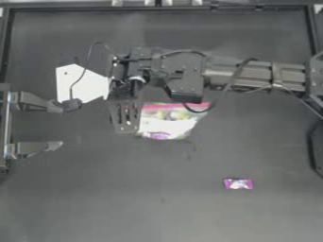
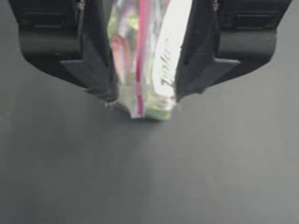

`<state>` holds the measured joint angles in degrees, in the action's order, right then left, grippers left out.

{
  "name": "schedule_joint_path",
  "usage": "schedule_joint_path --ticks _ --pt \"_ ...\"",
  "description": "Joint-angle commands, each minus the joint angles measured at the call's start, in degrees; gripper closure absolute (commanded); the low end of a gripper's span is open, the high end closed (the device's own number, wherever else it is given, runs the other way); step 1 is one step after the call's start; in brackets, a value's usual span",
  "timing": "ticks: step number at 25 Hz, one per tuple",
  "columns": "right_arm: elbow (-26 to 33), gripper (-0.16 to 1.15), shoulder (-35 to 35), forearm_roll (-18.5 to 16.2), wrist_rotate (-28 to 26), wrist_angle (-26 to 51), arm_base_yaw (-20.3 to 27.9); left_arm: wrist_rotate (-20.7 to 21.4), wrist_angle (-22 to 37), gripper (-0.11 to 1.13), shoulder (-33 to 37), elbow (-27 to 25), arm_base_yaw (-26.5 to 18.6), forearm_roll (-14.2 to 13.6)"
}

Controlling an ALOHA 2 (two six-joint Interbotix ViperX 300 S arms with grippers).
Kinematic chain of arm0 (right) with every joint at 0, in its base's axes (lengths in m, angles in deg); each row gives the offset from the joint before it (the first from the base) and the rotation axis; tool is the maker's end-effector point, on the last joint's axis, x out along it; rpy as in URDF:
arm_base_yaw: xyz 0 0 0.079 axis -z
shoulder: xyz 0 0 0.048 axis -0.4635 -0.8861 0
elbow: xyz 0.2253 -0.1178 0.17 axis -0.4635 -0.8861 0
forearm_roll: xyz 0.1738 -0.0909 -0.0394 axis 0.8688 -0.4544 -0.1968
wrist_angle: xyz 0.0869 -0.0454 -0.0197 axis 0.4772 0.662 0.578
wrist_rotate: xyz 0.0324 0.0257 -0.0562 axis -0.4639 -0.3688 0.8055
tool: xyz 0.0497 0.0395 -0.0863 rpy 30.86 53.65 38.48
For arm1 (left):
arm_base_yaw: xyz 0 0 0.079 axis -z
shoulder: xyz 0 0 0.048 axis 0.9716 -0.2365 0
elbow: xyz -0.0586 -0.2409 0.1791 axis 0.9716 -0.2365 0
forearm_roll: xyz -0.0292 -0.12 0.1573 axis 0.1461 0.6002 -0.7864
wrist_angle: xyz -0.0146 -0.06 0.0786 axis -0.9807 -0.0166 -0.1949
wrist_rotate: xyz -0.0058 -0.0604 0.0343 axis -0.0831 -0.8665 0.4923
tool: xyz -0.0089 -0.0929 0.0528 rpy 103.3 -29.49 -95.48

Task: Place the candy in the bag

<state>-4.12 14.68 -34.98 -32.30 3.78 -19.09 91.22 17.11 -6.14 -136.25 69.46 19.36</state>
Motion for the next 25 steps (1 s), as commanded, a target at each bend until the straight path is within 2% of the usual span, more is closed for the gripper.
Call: schedule_joint_path --ticks 1,18,25 --pt "1.41 0.19 1.41 0.09 0.18 -0.26 -0.18 -0.09 -0.18 0.03 -0.18 0.70 -0.09 0.09" --pt "1.23 0.22 1.41 -0.09 0.26 -0.09 -0.26 -0.09 -0.18 0.03 -0.18 0.70 -0.09 0.09" --pt "1.14 0.37 1.41 -0.09 0.44 -0.09 -0.26 -0.09 -0.18 0.03 -0.18 0.79 -0.09 0.09"
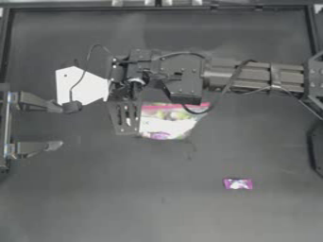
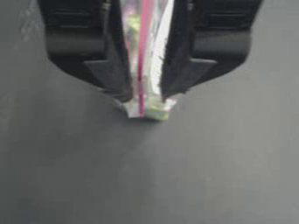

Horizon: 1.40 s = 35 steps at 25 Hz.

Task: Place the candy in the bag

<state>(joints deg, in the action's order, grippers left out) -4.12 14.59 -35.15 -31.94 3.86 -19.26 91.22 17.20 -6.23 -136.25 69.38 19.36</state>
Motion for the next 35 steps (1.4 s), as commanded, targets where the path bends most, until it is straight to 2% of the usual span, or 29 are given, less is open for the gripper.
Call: schedule_joint_path --ticks 1,9,14,22,30,35 --pt "1.14 0.39 1.41 0.09 0.09 -0.18 -0.09 -0.09 -0.26 0.03 -0.09 0.70 0.00 0.09" --pt "0.97 0.48 1.49 -0.79 0.09 -0.18 -0.09 -0.09 -0.26 0.03 -0.09 0.70 0.00 0.09" --pt "0.62 0.64 1.41 -2.55 0.26 -0.44 -0.09 -0.09 -0.18 0.03 -0.09 0.70 0.00 0.09" --pt "0.53 0.83 1.67 -2.29 1.14 -0.62 -0.09 -0.09 0.44 0.03 -0.09 0.70 0.00 0.09" --pt "0.53 0.91 2.90 -0.26 2.20 -0.97 -0.09 -0.09 1.14 0.03 -0.18 0.70 -0.09 0.09" --pt "0.09 0.91 3.96 0.35 2.29 -1.05 -0.09 -0.18 1.14 0.03 -2.02 0.79 -0.88 0.26"
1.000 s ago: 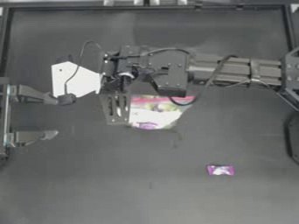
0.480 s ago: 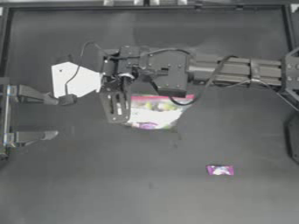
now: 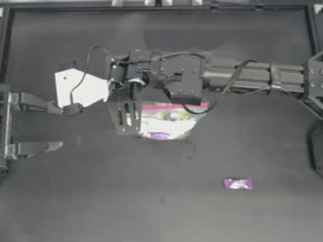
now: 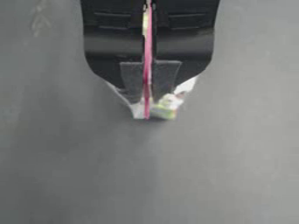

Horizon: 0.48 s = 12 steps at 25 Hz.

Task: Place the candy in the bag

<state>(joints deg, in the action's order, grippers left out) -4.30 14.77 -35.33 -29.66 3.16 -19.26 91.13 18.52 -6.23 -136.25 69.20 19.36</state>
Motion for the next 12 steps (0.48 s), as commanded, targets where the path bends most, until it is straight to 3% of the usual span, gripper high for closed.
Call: schedule_joint_path --ticks 1,12 --pt "-0.09 0.91 4.13 0.62 0.00 -0.62 -0.09 0.00 -0.18 0.03 -2.55 0.88 -0.88 0.18" --pt "-6.68 0.91 9.58 0.70 -0.35 -5.36 -0.09 0.00 -0.79 0.03 -5.19 1.49 -1.49 0.18"
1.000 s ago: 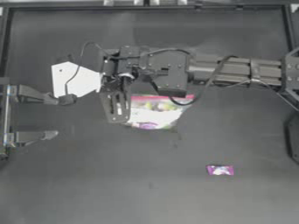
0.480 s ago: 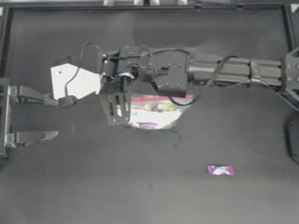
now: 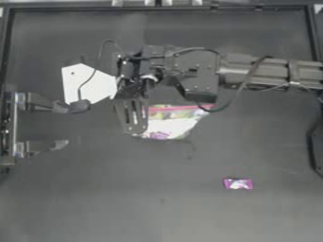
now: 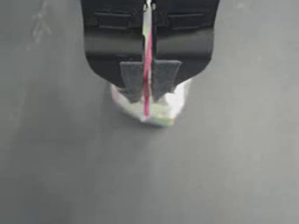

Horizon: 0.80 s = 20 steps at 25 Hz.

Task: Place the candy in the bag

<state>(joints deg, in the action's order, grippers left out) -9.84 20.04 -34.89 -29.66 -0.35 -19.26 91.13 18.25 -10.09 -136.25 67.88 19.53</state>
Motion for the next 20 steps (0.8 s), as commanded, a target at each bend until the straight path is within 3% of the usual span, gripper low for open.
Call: schedule_joint_path --ticks 1,7,20 --pt "-2.11 0.91 5.01 0.18 -0.44 -2.55 -0.09 0.00 -0.53 0.03 -1.49 1.49 -0.26 0.00" --pt "-6.42 0.91 8.09 0.26 -0.70 -5.63 -0.09 0.00 -1.32 0.03 -5.10 2.99 -0.79 0.00" --pt "-11.87 0.92 10.72 0.18 -0.53 -10.28 -0.09 0.35 -13.27 0.05 -23.12 8.26 -2.81 -0.09"
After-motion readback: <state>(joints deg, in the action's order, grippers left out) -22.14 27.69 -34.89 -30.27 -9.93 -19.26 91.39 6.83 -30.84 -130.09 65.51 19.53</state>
